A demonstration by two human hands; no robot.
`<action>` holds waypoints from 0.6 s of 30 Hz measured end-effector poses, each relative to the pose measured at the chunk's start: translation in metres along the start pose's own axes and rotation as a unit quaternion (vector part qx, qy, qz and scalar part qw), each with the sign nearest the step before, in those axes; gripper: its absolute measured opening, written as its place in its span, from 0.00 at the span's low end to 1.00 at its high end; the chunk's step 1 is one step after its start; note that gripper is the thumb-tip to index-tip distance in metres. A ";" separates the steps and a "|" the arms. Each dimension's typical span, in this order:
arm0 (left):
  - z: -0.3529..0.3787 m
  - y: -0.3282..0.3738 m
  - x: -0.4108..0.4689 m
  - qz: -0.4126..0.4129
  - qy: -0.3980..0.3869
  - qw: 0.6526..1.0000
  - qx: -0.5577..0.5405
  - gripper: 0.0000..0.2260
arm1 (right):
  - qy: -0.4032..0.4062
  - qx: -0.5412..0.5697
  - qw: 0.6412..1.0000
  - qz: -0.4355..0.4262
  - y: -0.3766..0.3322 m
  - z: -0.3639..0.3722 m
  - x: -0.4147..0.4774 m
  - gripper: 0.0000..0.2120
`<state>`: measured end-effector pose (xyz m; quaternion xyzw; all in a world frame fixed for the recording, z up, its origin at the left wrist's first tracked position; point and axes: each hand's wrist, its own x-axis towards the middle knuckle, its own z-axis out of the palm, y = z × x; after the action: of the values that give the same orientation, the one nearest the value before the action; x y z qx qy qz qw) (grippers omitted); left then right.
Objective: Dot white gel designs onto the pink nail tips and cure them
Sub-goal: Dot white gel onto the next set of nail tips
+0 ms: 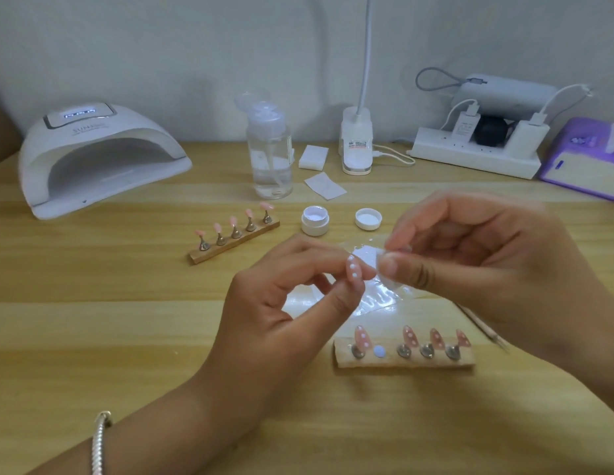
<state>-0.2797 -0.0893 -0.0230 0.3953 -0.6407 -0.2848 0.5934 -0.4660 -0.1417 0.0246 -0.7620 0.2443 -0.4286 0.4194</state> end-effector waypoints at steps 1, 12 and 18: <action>0.000 0.000 0.000 0.003 0.004 1.000 0.012 0.04 | 0.004 -0.003 1.000 0.001 0.000 0.001 0.000 0.07; 0.004 0.003 -0.002 0.015 0.020 0.995 0.099 0.05 | -0.032 -0.051 0.998 0.007 0.003 -0.001 0.001 0.04; 0.004 0.002 -0.003 0.018 0.026 0.992 0.119 0.05 | -0.069 -0.109 0.992 0.000 0.001 -0.003 0.001 0.02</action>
<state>-0.2841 -0.0863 -0.0229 0.4587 -0.6618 -0.1852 0.5633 -0.4680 -0.1446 0.0249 -0.8310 0.2597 -0.3458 0.3499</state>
